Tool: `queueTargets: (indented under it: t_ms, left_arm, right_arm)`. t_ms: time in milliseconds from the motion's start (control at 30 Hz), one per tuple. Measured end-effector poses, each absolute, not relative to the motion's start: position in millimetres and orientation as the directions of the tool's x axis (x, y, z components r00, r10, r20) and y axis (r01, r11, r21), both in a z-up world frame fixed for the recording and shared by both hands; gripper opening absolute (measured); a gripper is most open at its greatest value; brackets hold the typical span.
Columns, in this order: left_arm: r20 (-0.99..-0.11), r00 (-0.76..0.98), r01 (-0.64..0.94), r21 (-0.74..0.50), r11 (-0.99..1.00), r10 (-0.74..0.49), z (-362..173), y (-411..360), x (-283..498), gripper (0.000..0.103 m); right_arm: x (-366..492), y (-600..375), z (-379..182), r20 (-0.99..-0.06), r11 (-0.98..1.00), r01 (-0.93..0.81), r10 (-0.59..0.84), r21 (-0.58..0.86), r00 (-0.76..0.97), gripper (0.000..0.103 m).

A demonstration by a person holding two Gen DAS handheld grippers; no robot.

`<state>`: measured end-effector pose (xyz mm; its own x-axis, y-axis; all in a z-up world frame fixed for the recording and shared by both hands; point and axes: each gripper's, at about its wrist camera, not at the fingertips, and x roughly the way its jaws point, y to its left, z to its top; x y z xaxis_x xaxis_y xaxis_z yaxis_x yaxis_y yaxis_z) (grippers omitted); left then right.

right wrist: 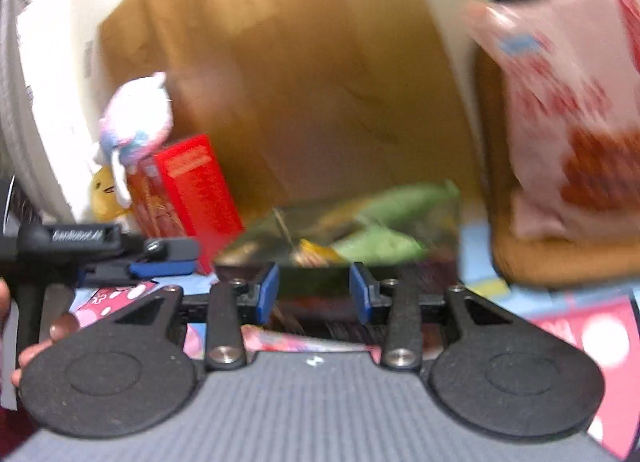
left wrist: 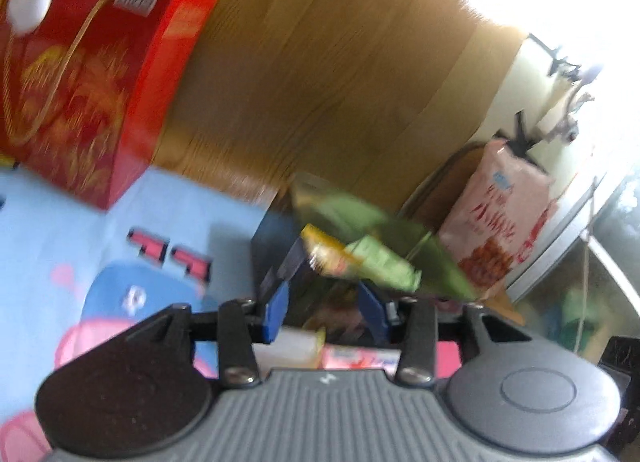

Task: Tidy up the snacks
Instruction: 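Grasp the pink-white UHA candy box with the left gripper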

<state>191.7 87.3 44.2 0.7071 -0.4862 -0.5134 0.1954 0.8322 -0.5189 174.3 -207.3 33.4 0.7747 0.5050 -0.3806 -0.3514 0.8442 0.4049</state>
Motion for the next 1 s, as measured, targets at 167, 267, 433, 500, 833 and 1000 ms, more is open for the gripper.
queueTargets:
  t_ms: [167, 267, 433, 500, 833, 1000]
  left_arm:
    - [-0.556, 0.680, 0.178, -0.509, 0.842, -0.479, 22.7, 78.2, 196.7, 0.043]
    - [-0.565, 0.696, 0.190, -0.449, 0.873, -0.442, 25.1, 68.1, 193.2, 0.041]
    - [-0.581, 0.679, 0.231, -0.411, 0.882, -0.449, 31.0, 54.1, 180.3, 0.041]
    - [-0.583, 0.674, 0.231, -0.417, 0.879, -0.453, 33.9, 50.8, 173.7, 0.041]
    - [-0.636, 0.651, 0.265, -0.321, 0.909, -0.414, 38.6, 9.5, 184.4, 0.045]
    - [-0.682, 0.632, 0.260, -0.261, 0.930, -0.368, 30.7, -2.5, 192.3, 0.050]
  right_arm:
    - [186.5, -223.4, 3.9, -0.483, 0.812, -0.221, 0.515, 0.540, 0.709, 0.044]
    - [196.4, -220.6, -6.2, -0.516, 0.791, -0.190, 0.539, 0.581, 0.666, 0.043]
    - [189.8, -209.5, -3.4, -0.520, 0.800, -0.225, 0.547, 0.556, 0.656, 0.038]
    - [183.3, -207.7, -0.7, -0.518, 0.809, -0.246, 0.543, 0.534, 0.661, 0.036]
    - [167.0, -225.4, 4.9, -0.484, 0.825, -0.266, 0.520, 0.500, 0.704, 0.029]
    - [166.9, -197.3, 2.1, -0.533, 0.846, -0.361, 0.529, 0.392, 0.660, 0.051]
